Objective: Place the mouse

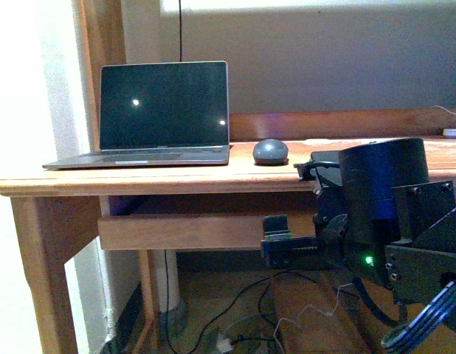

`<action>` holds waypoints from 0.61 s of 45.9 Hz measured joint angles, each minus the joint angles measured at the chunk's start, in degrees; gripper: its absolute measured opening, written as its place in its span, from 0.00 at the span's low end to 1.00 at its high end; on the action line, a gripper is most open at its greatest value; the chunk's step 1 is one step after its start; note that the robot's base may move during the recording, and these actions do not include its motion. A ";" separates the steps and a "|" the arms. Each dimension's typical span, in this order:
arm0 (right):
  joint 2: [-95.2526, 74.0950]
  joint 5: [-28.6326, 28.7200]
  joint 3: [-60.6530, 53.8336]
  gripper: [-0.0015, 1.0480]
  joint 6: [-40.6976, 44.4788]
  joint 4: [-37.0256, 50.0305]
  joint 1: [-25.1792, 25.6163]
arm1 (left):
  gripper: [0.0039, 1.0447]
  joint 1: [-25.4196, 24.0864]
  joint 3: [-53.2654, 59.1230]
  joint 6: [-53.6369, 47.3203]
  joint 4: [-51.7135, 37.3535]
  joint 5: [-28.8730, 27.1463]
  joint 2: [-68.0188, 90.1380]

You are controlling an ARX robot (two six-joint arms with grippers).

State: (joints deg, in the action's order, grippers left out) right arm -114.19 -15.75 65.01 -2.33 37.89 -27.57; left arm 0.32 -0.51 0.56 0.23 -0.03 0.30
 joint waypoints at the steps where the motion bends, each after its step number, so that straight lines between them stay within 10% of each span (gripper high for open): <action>1: -0.02 -0.15 0.07 0.93 -0.04 0.00 -0.07 | 0.93 0.00 0.00 0.00 0.00 0.00 0.00; 12: 2.82 2.99 -2.75 0.93 -3.61 -0.04 1.03 | 0.93 0.00 0.00 0.00 0.00 0.00 0.00; 28: 45.33 12.28 -39.74 0.93 -12.41 -8.13 8.22 | 0.93 0.00 0.00 0.00 0.00 0.00 0.00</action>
State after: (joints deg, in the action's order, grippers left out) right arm -68.86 -3.46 25.28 -14.74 29.76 -19.35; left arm 0.32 -0.51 0.56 0.23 -0.03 0.30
